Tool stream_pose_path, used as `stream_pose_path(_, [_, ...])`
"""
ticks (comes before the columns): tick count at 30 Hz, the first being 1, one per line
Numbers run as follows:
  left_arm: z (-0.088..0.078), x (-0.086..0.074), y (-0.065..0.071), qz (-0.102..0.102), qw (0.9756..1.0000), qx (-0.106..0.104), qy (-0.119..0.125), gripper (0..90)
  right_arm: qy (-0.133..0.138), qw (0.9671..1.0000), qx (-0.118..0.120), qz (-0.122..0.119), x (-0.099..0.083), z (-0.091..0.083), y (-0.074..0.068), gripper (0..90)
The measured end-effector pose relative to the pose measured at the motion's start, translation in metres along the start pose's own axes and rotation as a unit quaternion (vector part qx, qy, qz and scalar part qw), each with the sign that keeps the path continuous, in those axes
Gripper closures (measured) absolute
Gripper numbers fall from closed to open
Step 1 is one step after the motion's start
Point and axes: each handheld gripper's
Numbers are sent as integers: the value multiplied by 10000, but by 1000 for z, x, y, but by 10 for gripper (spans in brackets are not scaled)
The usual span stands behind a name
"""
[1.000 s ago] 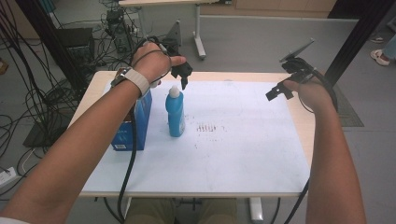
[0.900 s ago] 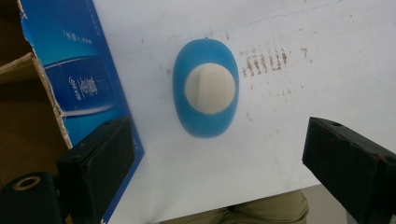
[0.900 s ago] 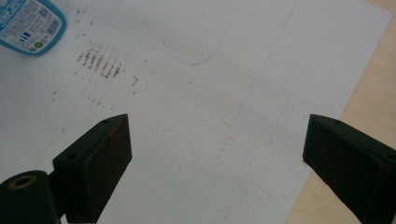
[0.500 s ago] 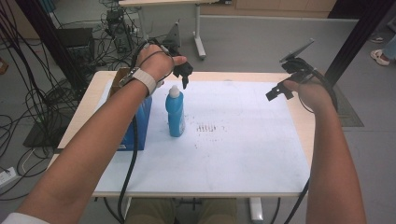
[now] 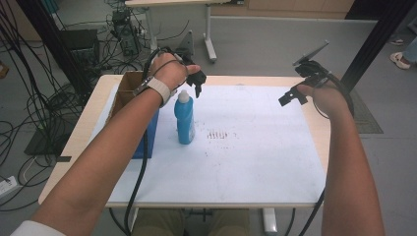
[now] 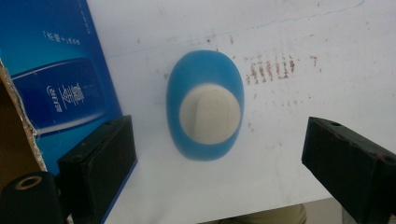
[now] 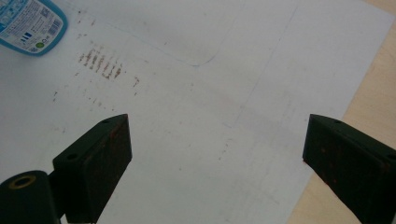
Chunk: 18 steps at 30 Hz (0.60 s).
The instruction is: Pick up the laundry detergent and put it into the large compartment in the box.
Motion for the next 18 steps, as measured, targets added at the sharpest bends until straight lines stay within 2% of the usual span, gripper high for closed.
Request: stream_pose_path(18, [-1,-1,0,-4,10000,18,4,108,-26,10000,10,19,1,1,0,77])
Point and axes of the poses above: each handheld gripper's, and its own axes: z roughly forward along the jaws, x roughly out of its top, y roughly to its right, and after that the axes turned 8 degrees about y, right-handed
